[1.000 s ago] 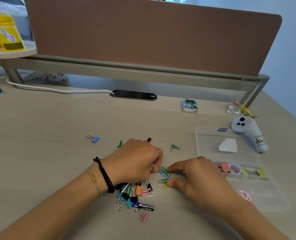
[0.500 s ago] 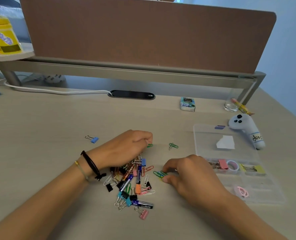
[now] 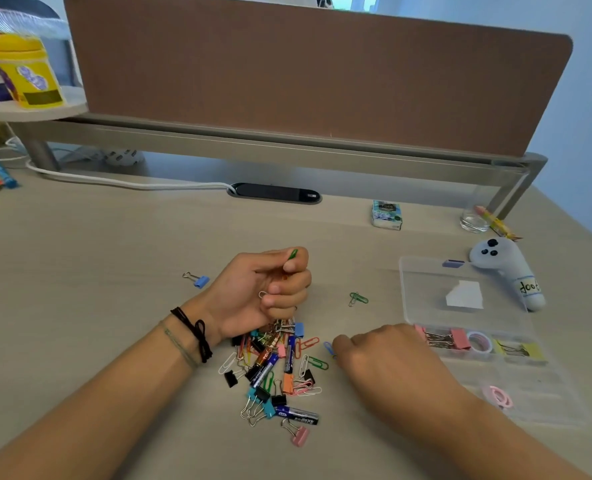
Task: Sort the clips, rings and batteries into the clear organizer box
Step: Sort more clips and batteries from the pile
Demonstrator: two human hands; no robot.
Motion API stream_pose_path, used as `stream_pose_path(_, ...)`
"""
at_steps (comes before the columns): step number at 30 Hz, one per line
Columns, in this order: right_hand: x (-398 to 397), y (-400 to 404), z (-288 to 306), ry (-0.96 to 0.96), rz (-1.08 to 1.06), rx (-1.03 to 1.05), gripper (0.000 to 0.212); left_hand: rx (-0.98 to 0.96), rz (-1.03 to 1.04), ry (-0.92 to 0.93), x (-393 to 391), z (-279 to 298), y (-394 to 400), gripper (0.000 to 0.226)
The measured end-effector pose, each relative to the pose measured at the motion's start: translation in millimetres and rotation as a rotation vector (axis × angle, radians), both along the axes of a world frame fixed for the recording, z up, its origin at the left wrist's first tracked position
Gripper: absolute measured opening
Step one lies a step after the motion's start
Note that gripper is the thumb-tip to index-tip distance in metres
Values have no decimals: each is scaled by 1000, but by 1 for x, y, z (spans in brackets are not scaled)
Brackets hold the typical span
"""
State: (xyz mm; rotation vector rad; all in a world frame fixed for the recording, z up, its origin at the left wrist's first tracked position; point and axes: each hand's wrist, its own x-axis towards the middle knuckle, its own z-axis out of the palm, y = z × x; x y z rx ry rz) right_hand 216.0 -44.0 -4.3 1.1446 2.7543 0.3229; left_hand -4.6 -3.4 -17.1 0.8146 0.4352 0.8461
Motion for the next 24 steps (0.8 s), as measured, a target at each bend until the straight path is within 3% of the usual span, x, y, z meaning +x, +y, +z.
stream_pose_path(2, -2, 0, 4, -55, 40, -66, 29, -10, 23, -20, 0, 1, 0, 25)
stream_pose_path(4, 1, 10, 3, 53, -49, -162, 11, -39, 52, -19, 3, 3, 0, 25)
stream_pose_path(6, 3, 13, 6, 123, -96, -228, 23, -119, 113, -10, 6, 4, 1, 26)
stream_pose_path(11, -1, 6, 2, 271, -120, -264, 19, -425, 410, 20, 13, 5, 5, 31)
stream_pose_path(14, 5, 9, 0, 801, -310, -668, 14, -570, 581, -128, 15, 11, 6, 29)
stream_pose_path(16, 10, 11, 1, 1257, -489, -1093, 23, -612, 660, -217, 17, 14, 6, 28)
stream_pose_path(18, 13, 15, 1, 1609, -525, -1525, 20, -627, 682, -260, 22, 16, 4, 29)
stream_pose_path(21, 19, 24, -1, 1878, -351, -1940, 11, -608, 635, -219, 39, 14, -2, 33)
stream_pose_path(24, 32, 31, 1, 2056, -245, -1983, 19, -599, 579, -200, 60, 15, -7, 37)
